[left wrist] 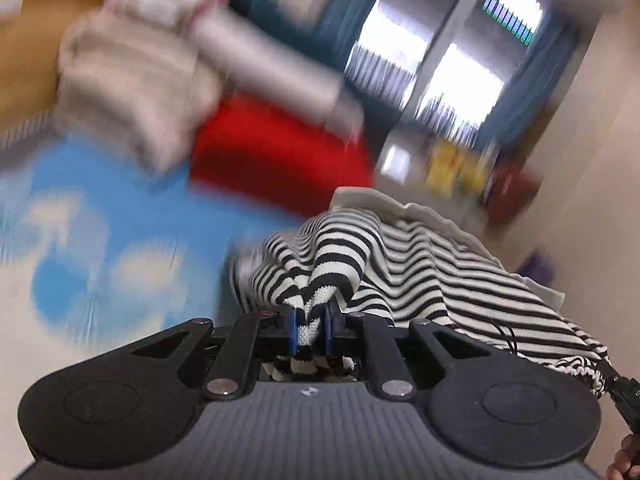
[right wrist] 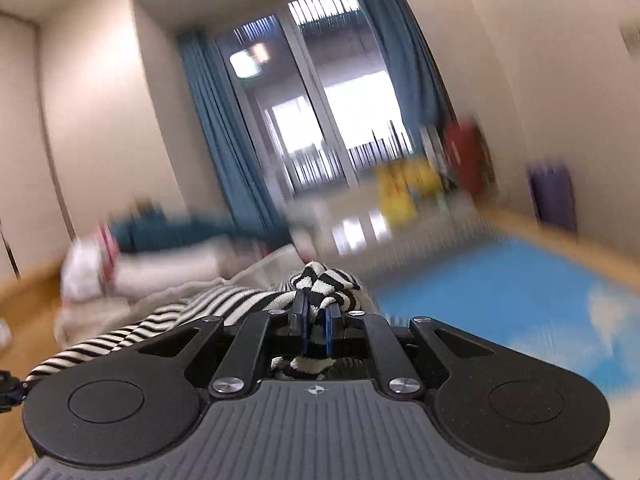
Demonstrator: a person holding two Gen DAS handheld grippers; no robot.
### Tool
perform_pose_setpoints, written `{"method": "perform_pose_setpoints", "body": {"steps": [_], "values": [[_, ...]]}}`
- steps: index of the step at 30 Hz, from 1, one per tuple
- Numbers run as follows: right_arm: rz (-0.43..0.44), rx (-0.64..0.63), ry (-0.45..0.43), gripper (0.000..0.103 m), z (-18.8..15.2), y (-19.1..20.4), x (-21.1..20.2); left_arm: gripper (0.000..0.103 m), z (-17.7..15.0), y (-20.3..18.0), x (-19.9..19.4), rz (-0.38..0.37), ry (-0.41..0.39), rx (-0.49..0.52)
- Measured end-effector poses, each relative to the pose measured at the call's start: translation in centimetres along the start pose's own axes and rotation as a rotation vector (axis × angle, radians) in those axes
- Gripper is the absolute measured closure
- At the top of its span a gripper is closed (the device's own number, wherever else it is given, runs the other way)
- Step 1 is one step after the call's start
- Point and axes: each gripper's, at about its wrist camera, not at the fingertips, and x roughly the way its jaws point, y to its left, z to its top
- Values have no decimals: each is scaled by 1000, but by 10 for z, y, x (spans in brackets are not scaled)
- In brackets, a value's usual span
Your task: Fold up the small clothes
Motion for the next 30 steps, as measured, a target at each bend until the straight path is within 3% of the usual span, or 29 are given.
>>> {"method": "perform_pose_setpoints", "body": {"steps": [3,4,6,9,11,14,20,21,23,24,25,30], "values": [[-49,38,170,96,-106,-47,-14,89,-99,55,36,13,190,-68],[-62,50,213,96,-142,-41,-35,90,-133,73,47,28,258,-91],[-102,83,338,96,-209,-67,-53,90,-193,101,63,55,362,-119],[-167,119,487,96,-284,-90,-78,90,-258,135,69,85,445,-121],[-189,101,524,96,-319,-94,-101,90,-281,149,65,80,456,-127],[-181,99,538,95,-347,-97,-128,90,-294,155,54,56,447,-105],[-162,65,544,95,-337,-81,-139,87,-289,147,33,66,418,-15],[-161,53,550,94,-328,-76,-134,81,-286,146,38,76,412,-8],[-165,10,592,85,-347,-87,-139,56,-278,144,49,82,393,-15],[-178,7,615,65,-354,-93,-141,33,-267,143,43,95,386,-26],[-204,13,638,49,-353,-94,-140,18,-258,145,41,110,367,-39],[-167,-39,634,43,-304,-97,-152,14,-197,141,19,130,247,28]]}}
